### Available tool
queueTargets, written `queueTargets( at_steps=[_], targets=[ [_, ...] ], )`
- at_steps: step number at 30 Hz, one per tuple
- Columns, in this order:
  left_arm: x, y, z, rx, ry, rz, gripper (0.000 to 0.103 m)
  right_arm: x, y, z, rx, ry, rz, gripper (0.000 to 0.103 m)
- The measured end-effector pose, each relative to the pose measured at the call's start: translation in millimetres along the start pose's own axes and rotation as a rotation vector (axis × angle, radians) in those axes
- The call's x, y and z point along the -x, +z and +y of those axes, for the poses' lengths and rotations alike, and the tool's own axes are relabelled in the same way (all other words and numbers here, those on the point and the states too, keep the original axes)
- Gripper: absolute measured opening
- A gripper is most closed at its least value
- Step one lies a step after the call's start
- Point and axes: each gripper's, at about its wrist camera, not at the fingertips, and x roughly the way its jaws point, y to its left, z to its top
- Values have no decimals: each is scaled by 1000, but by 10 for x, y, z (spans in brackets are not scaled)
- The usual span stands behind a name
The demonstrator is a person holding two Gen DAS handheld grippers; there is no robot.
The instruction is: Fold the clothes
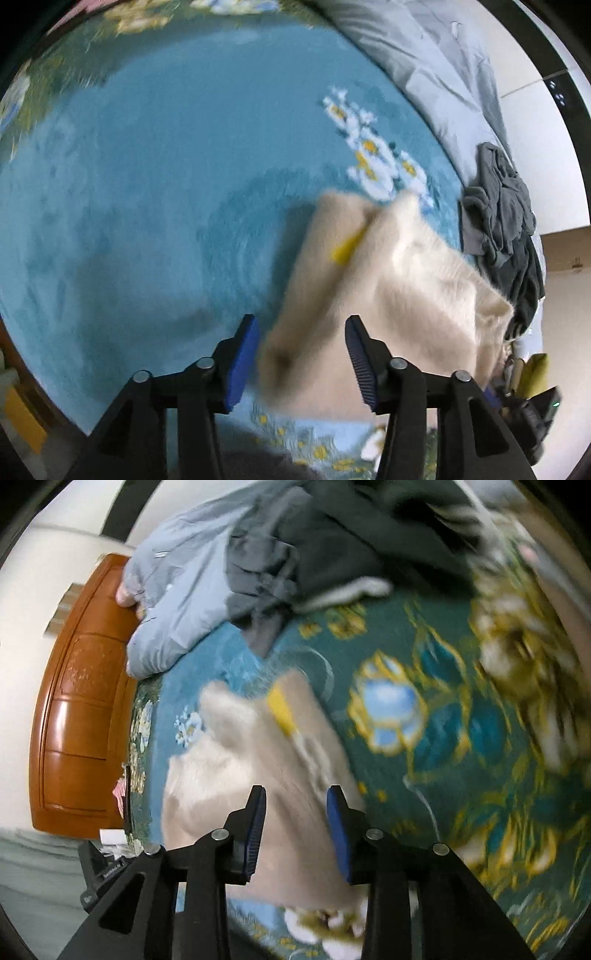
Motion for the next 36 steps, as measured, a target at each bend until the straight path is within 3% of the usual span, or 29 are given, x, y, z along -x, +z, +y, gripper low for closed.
queueTargets(
  at_steps=[5,10,12,13,15,16,19,22,25,30,35,36],
  targets=[
    [-111,166,-190,-44,-21,-19,56,-280,169,291,106,-43,7,39],
    [-254,216,-436,-108,-11,-31,55,-379,88,299,148,-82,38,40],
    [-298,195,-536,-139,3,-38,52,-375,53,316,165,-84,39,31],
    [-301,188,-542,-138,1,-46,38,-373,42,313,167,-85,42,23],
    [-294,177,-526,-126,-7,-62,16,-368,24,306,170,-80,45,15],
    [-290,172,-518,-120,-11,-71,14,-349,14,306,177,-74,43,14],
    [-241,154,-493,-102,-35,-112,12,-219,32,269,159,-31,-1,11],
    [-44,122,-401,-62,-87,-214,12,-44,128,71,23,54,-90,11],
    [-103,160,-280,-2,-71,-187,12,-169,138,-67,-24,16,-45,11],
    [-342,222,-206,46,17,-71,15,-354,123,-216,-91,-12,-5,11],
    [-327,201,-126,87,-32,-57,18,-298,123,-237,-77,19,1,17],
    [-315,182,-94,103,-49,-55,27,-259,112,-258,-76,27,-7,27]
  ],
)
